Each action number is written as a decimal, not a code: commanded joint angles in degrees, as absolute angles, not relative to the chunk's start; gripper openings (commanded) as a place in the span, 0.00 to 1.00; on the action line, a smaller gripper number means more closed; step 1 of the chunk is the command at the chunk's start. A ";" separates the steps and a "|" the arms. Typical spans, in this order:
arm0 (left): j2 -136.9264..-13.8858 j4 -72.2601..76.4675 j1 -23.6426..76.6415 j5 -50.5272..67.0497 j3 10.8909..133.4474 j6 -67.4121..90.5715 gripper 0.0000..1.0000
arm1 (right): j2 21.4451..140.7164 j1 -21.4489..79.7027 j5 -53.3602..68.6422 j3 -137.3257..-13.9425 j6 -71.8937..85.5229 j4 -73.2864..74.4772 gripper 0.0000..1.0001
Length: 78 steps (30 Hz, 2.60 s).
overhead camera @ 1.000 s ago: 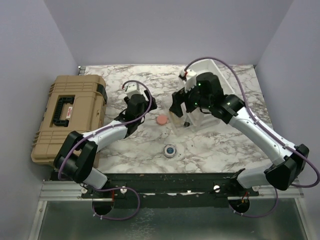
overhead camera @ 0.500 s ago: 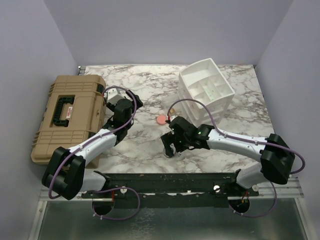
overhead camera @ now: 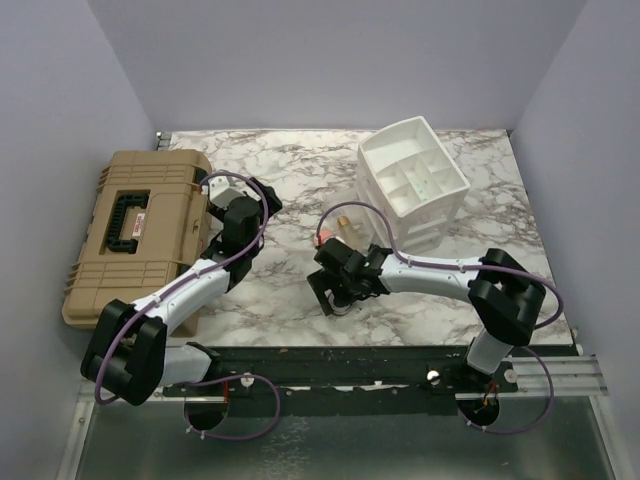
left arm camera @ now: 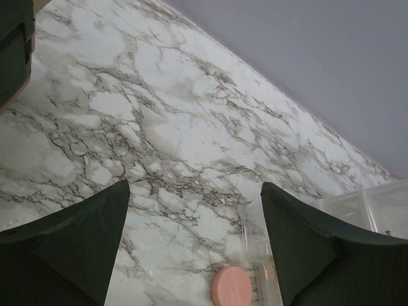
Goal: Organize the makeup
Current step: Pick up the makeup from the center of the board, then place the makeup in the drawer.
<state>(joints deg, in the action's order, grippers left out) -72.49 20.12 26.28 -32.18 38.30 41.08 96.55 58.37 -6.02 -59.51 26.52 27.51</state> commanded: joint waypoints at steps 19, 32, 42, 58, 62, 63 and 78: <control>-68.78 21.15 23.68 -31.18 35.74 41.23 0.86 | 93.03 59.68 -10.88 -62.78 24.27 27.99 0.54; -67.67 21.26 23.04 -28.54 35.30 42.73 0.86 | 87.42 59.66 -17.83 -64.72 22.77 28.05 0.54; -68.23 20.54 22.85 -24.36 35.85 42.50 0.86 | 97.03 52.10 -24.67 -77.05 20.63 31.11 0.54; -65.04 18.17 22.18 -23.90 35.47 41.66 0.86 | 107.69 42.61 -28.19 -81.22 27.08 27.05 0.54; -64.57 17.85 21.84 -23.82 35.49 41.57 0.86 | 109.71 42.51 -30.05 -82.13 27.60 28.78 0.60; -64.57 17.83 21.80 -23.82 35.51 41.57 0.86 | 109.95 42.52 -30.63 -81.97 27.55 28.78 0.61; -65.93 18.26 21.58 -23.21 36.19 42.28 0.86 | 105.14 42.64 -31.07 -84.32 20.86 30.36 0.84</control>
<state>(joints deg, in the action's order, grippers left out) -65.67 17.89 22.06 -24.62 36.05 42.33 108.73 43.05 -29.87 -82.32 23.44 29.45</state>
